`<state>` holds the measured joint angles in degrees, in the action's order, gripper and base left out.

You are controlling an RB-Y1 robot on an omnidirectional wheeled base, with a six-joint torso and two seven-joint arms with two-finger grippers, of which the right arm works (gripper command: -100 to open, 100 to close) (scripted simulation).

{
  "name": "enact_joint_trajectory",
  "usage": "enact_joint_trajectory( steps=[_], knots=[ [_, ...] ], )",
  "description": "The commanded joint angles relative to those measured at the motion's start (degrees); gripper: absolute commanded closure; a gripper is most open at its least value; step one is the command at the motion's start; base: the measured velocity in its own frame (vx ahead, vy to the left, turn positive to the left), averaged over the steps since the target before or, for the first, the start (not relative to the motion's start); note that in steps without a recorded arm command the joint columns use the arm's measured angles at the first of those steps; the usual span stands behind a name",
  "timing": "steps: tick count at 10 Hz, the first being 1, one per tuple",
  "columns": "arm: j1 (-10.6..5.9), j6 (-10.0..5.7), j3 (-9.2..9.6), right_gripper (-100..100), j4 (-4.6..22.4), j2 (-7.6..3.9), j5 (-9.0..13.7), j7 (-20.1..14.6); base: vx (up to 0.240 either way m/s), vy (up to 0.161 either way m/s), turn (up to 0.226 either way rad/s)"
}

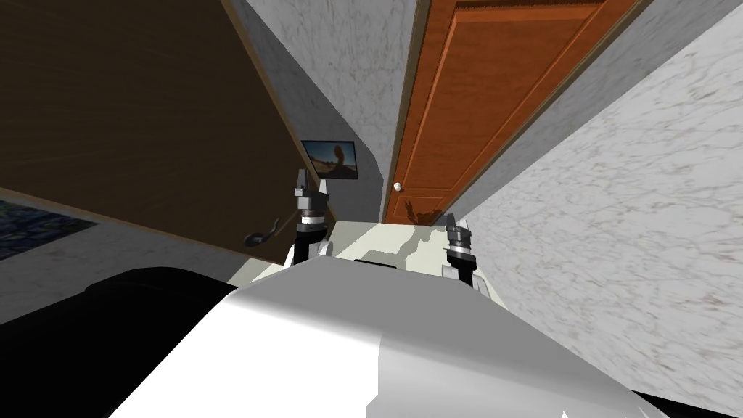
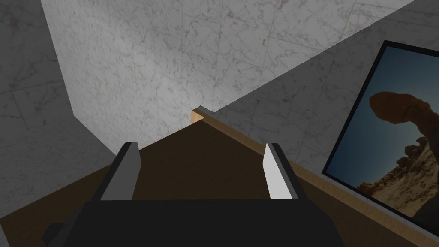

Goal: Pull the door open

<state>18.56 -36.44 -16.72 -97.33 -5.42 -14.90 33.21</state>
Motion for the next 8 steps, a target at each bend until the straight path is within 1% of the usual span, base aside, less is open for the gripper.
enact_joint_trajectory(
  steps=[1, 8],
  knots=[
    [-0.60, -0.67, -0.90, -100, 2.2, -0.03, -0.8, 1.6, 0.129, 0.022, 0.106],
    [-2.51, -3.09, -4.49, -100, 10.5, 0.34, -4.5, 7.7, 0.109, 0.017, 0.100]
  ],
)
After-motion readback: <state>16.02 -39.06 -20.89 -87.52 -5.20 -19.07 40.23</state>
